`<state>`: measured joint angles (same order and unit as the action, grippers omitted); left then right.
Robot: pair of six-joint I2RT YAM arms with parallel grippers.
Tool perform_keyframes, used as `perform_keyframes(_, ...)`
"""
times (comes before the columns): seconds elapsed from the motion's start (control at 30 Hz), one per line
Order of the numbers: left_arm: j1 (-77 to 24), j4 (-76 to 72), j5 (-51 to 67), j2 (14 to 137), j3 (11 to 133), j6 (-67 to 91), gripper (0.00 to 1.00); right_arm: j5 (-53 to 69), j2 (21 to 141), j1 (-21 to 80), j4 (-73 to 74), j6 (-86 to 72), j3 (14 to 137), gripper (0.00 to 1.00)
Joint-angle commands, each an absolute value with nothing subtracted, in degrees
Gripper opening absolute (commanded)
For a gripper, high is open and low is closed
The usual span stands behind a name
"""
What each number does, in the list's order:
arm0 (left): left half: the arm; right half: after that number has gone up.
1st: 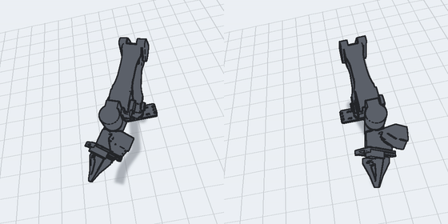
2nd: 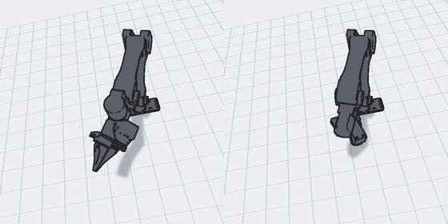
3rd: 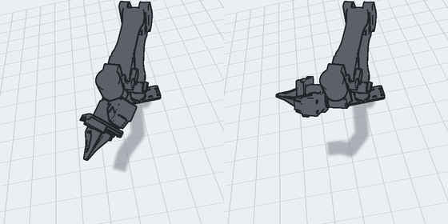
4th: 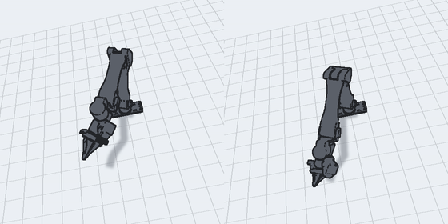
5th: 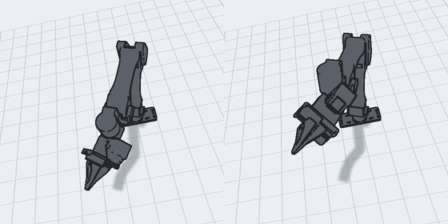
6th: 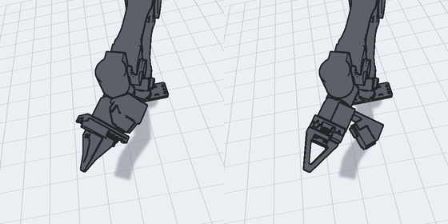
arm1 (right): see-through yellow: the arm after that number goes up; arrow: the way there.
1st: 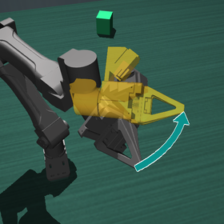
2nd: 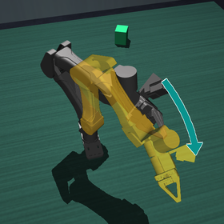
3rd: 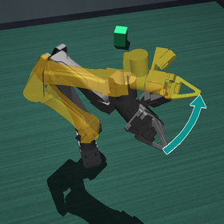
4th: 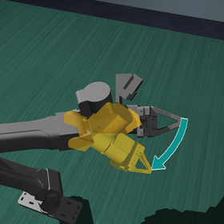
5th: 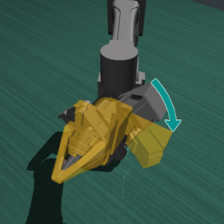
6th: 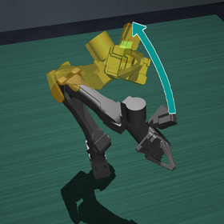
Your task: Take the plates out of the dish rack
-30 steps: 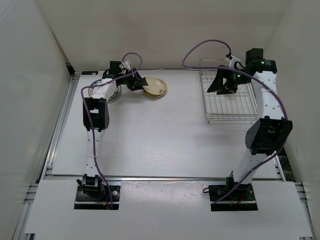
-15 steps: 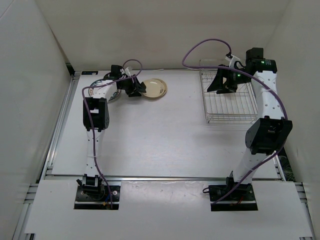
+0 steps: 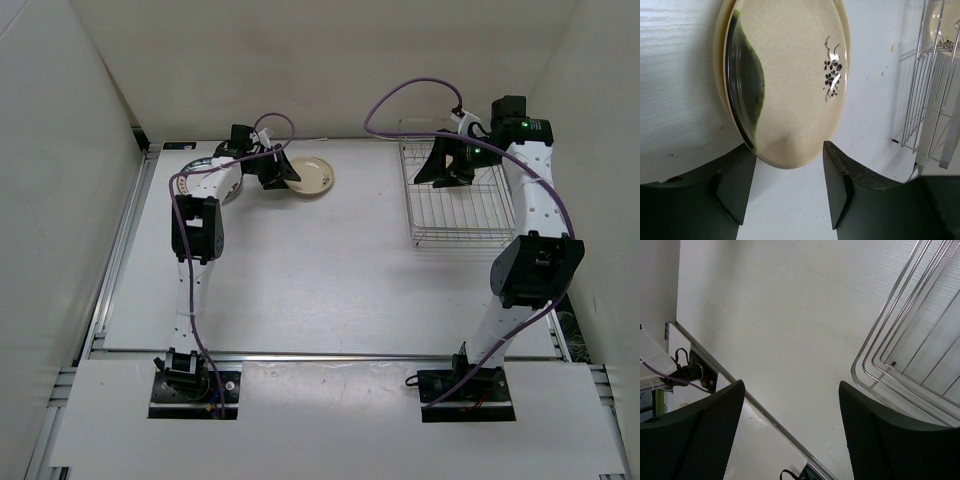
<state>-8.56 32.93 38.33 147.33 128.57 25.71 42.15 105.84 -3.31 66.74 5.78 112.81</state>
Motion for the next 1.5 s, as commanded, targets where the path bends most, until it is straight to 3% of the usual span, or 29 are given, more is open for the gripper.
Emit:
perform_keyframes(0.0,-8.7,32.8,38.3,145.4,130.7,25.2,0.66,43.0,105.2,-3.4,65.7,6.2,113.3,0.79)
perform_keyframes(0.37,-9.2,33.3,39.5,142.2,124.6,24.7,0.66,40.3,105.2,-3.4,65.7,6.2,113.8,0.79)
perform_keyframes(0.63,-9.2,34.4,42.2,136.1,119.1,25.8,0.66,22.2,105.2,-3.4,59.6,0.5,113.8,0.81)
perform_keyframes(0.87,-9.2,34.4,49.1,129.9,119.7,24.7,0.64,4.1,112.5,-3.4,56.3,-0.4,120.0,0.82)
perform_keyframes(1.13,-9.2,34.4,54.1,121.1,120.9,20.5,0.74,-2.1,124.4,-4.0,51.2,3.1,136.0,0.82)
perform_keyframes(1.3,-9.2,36.4,50.2,118.7,123.5,16.8,0.79,-5.6,125.0,-4.0,38.9,6.3,129.2,0.83)
perform_keyframes(1.33,-9.2,36.4,49.7,117.9,124.0,16.1,0.87,-6.5,124.5,-4.0,37.0,6.9,127.9,0.83)
perform_keyframes(1.47,-9.2,38.1,49.1,116.0,123.5,14.8,0.98,-6.0,128.1,-5.0,34.4,7.4,128.9,0.83)
